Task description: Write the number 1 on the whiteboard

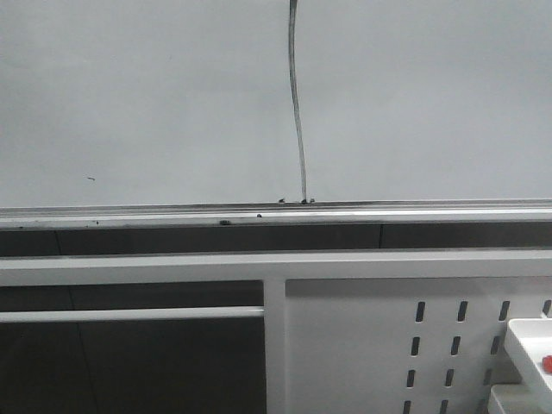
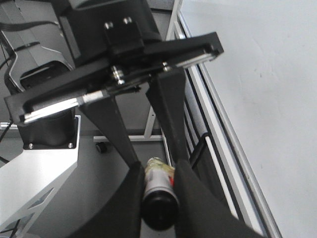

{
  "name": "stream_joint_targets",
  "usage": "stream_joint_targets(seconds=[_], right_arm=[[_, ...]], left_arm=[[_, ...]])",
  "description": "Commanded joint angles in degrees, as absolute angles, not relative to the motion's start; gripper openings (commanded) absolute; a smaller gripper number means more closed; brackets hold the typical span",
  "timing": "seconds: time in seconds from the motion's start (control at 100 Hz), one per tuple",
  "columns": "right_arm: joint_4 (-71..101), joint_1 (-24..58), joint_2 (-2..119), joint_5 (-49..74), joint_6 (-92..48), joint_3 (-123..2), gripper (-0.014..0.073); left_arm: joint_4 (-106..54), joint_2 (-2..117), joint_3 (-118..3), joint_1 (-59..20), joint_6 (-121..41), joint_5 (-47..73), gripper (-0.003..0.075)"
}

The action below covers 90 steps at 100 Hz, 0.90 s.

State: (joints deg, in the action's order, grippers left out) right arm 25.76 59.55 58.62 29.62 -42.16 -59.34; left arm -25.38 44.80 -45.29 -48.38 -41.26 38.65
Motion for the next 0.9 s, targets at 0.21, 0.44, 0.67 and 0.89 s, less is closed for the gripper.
stream_joint_targets(seconds=[0.21,0.44,0.67,0.89], right_arm=[[25.6,60.2,58.2,24.3,-42.6,-61.3,-0.0077],[22.8,60.2,58.2,26.0,-42.6,-61.3,-0.0077],[22.8,60.2,58.2,26.1,-42.6,-61.3,-0.0077],[22.8,60.2,58.2,26.6,-42.6,-61.3,-0.0077]], left_arm=[[-27.8,44.8,-47.4,-48.3,-41.8,35.3,0.0239],[-27.8,44.8,-47.4,-48.3,-41.7,37.4,0.0239],[-27.8,44.8,-47.4,-48.3,-41.7,38.4,0.0239],[-27.8,44.8,-47.4,-48.3,-41.6,38.4,0.0188]])
